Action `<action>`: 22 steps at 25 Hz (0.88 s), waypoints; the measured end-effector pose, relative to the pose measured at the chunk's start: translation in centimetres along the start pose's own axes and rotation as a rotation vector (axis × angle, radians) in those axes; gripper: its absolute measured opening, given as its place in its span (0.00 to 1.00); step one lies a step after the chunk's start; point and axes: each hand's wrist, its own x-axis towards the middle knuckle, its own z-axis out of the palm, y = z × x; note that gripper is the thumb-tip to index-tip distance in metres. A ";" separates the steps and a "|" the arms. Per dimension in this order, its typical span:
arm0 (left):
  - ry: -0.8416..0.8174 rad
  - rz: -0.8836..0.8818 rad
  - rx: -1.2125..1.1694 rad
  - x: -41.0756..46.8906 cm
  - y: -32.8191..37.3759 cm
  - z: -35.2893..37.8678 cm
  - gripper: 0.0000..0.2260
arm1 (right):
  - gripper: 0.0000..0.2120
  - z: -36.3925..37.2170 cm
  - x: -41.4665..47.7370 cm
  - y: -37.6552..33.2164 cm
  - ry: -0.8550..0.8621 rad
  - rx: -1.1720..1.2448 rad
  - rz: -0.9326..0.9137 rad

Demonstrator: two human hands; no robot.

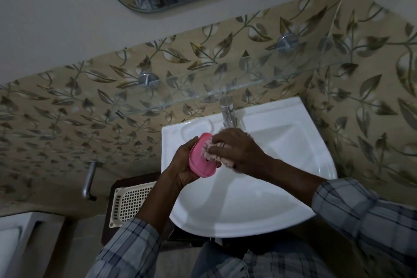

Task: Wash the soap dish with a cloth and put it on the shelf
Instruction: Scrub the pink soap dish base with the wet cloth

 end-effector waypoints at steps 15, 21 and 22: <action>0.105 0.266 -0.018 0.0 -1.6 -0.5 0.21 | 0.13 1.3 4.1 -1.8 -0.025 -0.185 0.564; 0.222 0.356 0.047 0.4 -2.6 -0.8 0.23 | 0.14 1.6 4.9 -2.2 -0.273 0.587 1.381; 0.221 0.372 0.062 0.6 -2.2 -0.8 0.22 | 0.14 1.3 5.0 -1.6 -0.169 0.720 1.468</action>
